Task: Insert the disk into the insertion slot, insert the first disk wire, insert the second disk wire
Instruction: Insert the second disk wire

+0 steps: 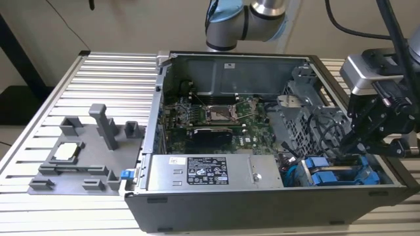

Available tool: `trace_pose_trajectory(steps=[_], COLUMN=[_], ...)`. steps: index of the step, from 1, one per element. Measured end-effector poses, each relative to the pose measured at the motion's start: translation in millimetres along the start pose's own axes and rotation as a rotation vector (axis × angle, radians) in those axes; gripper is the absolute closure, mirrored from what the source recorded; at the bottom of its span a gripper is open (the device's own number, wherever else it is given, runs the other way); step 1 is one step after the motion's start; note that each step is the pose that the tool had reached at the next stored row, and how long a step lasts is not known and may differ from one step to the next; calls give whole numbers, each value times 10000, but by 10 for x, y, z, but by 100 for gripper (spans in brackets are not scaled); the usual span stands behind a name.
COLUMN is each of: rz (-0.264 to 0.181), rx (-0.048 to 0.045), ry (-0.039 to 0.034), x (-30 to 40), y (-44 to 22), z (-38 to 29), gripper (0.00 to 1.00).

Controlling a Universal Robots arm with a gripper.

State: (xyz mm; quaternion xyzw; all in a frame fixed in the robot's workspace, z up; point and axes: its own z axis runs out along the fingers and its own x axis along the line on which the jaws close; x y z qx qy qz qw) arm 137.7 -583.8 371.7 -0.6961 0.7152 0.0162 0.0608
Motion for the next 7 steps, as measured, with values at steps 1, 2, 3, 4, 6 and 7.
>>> trace_pose_trajectory(steps=[1,2,3,4,6,7], rz=[0,1,1,1,2,2], rx=[0,0,0,0,-1,-1], ry=[-3,-6,-10,-15,-23,-28], x=[0,0,0,0,0,0], y=[0,0,0,0,0,0], z=[-1,-2,-1,-1,-1,-1], gripper=[76,76,76,76,76,76])
